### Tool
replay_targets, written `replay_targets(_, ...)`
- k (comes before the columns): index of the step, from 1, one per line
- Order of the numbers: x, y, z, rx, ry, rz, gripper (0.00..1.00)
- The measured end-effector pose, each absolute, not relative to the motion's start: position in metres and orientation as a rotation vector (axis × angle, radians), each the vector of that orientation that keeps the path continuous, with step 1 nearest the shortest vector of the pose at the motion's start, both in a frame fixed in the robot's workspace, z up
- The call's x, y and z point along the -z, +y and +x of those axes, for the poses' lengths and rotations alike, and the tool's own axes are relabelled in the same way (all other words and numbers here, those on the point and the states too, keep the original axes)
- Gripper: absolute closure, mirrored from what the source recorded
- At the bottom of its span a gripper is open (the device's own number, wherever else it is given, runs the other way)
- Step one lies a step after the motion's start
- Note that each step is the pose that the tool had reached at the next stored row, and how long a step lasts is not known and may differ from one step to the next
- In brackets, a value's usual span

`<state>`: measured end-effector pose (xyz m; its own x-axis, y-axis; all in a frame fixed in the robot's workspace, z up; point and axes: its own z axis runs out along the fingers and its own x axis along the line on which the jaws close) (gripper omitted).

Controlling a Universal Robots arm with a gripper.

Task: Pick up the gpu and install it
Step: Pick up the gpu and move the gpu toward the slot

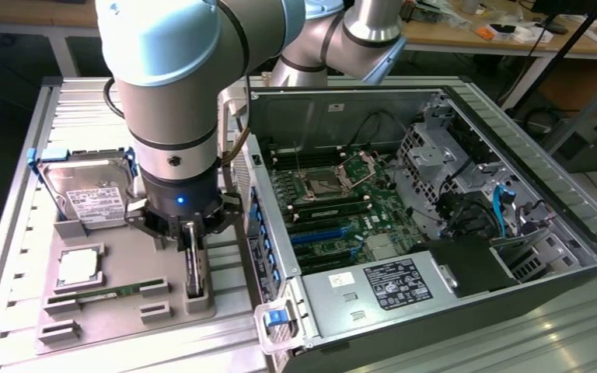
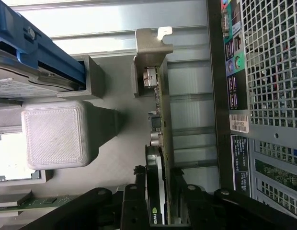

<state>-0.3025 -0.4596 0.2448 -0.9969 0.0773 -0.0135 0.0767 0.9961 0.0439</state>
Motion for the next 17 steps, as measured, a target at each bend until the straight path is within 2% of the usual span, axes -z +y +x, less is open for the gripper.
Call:
replay_targets(1,-0.2448,-0.4596,-0.3025,-0.068,3.123,0.12,0.73)
replay_targets(17,-0.2484,-0.4595,-0.3025,-0.068,3.124,0.121,0.73)
